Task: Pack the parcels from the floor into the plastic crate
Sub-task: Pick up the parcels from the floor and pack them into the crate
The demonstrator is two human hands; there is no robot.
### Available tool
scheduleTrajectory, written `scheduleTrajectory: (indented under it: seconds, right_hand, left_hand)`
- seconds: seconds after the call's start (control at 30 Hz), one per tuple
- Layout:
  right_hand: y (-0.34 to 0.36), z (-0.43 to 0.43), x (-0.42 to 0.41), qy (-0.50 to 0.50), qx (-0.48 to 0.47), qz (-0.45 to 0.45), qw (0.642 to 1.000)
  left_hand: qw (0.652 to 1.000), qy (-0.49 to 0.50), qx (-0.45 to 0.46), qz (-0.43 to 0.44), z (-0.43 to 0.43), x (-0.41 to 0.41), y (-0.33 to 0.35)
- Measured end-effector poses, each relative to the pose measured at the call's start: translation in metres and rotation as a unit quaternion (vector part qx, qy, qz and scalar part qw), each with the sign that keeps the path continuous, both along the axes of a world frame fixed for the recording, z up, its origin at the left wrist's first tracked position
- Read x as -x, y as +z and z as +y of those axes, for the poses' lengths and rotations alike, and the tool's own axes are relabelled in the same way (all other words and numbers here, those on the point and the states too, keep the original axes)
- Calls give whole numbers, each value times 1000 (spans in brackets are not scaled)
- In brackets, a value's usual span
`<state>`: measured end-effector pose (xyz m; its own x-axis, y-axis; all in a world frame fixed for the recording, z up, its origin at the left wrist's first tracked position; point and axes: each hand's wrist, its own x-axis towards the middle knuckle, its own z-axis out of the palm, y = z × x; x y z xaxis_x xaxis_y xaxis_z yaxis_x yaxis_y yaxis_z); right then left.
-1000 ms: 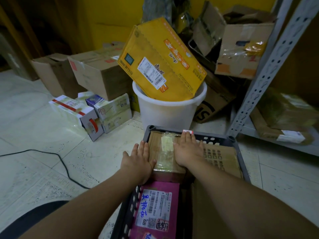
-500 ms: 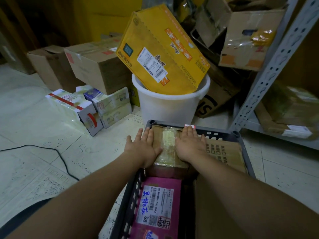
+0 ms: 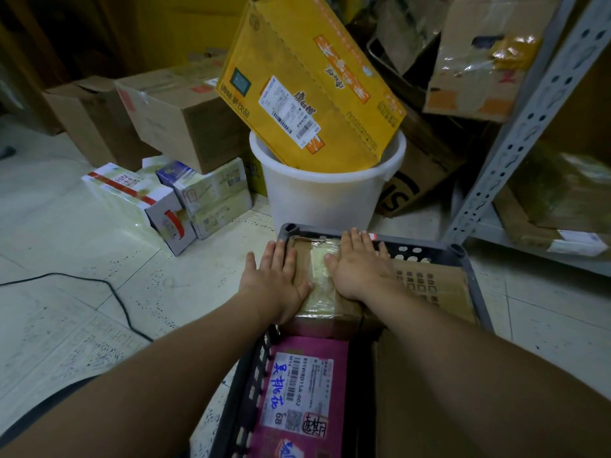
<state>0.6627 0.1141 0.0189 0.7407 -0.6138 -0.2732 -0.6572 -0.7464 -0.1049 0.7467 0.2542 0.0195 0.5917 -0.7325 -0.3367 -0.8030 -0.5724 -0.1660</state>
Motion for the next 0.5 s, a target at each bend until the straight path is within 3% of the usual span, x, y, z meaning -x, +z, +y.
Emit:
scheduleTrajectory:
  seconds: [0.5]
  right_hand:
    - [9, 2, 21, 8, -18, -23, 1000]
  left_hand:
    - [996, 44, 70, 34, 7, 6, 5]
